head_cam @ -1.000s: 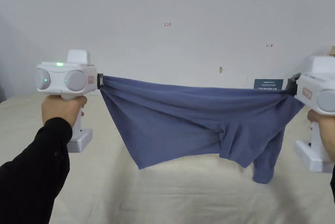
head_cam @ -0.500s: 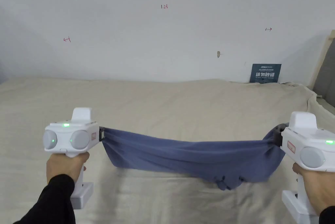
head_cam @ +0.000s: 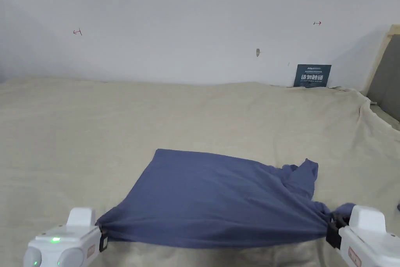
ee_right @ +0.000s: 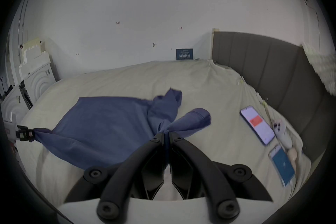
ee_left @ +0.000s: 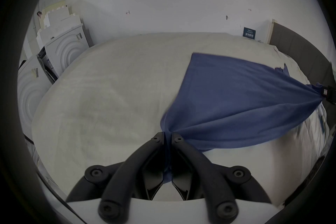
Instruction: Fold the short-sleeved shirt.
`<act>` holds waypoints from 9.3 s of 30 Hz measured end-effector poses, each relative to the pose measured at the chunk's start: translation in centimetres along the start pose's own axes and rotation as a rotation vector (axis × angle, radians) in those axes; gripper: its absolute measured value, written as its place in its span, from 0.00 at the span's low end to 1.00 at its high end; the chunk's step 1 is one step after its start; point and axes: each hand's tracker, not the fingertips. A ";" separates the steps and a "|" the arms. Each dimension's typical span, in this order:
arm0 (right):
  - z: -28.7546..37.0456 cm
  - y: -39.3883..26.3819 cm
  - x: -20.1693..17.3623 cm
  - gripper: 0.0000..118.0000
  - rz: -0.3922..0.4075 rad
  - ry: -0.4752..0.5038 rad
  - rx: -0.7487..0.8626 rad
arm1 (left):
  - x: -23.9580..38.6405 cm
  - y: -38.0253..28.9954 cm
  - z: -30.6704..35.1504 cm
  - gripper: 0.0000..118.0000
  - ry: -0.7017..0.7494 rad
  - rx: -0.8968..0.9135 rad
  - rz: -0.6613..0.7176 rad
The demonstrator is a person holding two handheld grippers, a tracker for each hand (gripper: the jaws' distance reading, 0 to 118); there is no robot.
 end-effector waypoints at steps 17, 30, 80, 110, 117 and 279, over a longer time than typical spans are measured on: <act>10.9 -11.6 0.1 0.02 -0.066 -0.045 -0.113 | -2.6 -12.7 8.6 0.03 0.002 -0.082 0.000; 6.6 -15.0 0.8 0.02 -0.082 -0.105 -0.334 | -1.6 -13.5 5.6 0.05 0.045 -0.193 0.086; 12.5 5.5 -1.1 0.00 0.058 -0.128 0.279 | 5.5 12.1 3.1 0.00 -0.263 0.218 -0.008; -0.9 3.1 2.1 0.00 0.040 -0.171 0.037 | 12.4 17.5 -23.9 0.02 -0.122 -0.254 -0.096; -5.3 4.1 4.1 0.02 -0.029 -0.120 -0.175 | 10.8 17.9 -19.2 0.01 -0.207 -0.167 -0.008; 15.8 -4.1 -1.6 0.79 -0.029 0.025 0.035 | -2.7 -7.0 11.3 0.87 -0.039 0.121 0.167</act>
